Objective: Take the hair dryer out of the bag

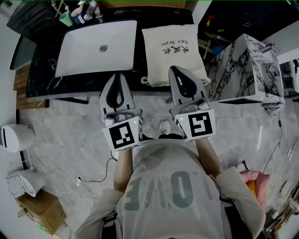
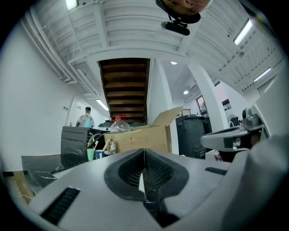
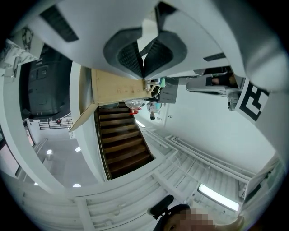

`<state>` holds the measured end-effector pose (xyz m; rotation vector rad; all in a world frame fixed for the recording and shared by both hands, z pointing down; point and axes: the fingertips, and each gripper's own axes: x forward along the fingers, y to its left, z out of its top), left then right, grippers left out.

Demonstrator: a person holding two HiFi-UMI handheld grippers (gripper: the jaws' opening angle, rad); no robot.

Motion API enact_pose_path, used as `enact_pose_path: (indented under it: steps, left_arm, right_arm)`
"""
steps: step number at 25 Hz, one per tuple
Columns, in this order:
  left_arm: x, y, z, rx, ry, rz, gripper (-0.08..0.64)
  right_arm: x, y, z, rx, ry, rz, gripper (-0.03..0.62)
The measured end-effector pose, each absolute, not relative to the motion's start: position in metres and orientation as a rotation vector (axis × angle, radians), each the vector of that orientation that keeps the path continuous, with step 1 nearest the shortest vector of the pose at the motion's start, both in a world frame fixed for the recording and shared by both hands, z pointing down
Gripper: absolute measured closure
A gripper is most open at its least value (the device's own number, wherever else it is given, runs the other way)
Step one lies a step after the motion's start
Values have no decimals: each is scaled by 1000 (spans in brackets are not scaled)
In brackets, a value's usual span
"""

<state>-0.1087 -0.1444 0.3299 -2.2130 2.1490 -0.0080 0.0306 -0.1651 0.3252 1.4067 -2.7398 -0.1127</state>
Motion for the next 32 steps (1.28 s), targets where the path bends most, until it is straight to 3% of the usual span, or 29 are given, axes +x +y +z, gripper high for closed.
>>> enact_pose_path:
  steps: [10, 28, 29, 30, 31, 32]
  left_arm:
    - [-37, -129, 334, -2293, 2067, 27, 531]
    - [-22, -115, 317, -2241, 2035, 20, 528]
    - [-18, -116, 317, -2264, 2000, 30, 519]
    - [-12, -117, 317, -2300, 1961, 45, 409]
    - [-8, -118, 318, -2340, 1932, 67, 237]
    - [-6, -119, 319, -2373, 1925, 96, 233]
  right_arm:
    - [90, -146, 345, 1465, -2705, -62, 561]
    - [127, -138, 347, 1551, -2787, 95, 558]
    - [127, -138, 348, 1527, -2802, 107, 547]
    - [126, -139, 349, 1506, -2804, 117, 461]
    - [127, -141, 351, 1494, -2791, 112, 293]
    - [129, -142, 353, 1493, -2767, 90, 287]
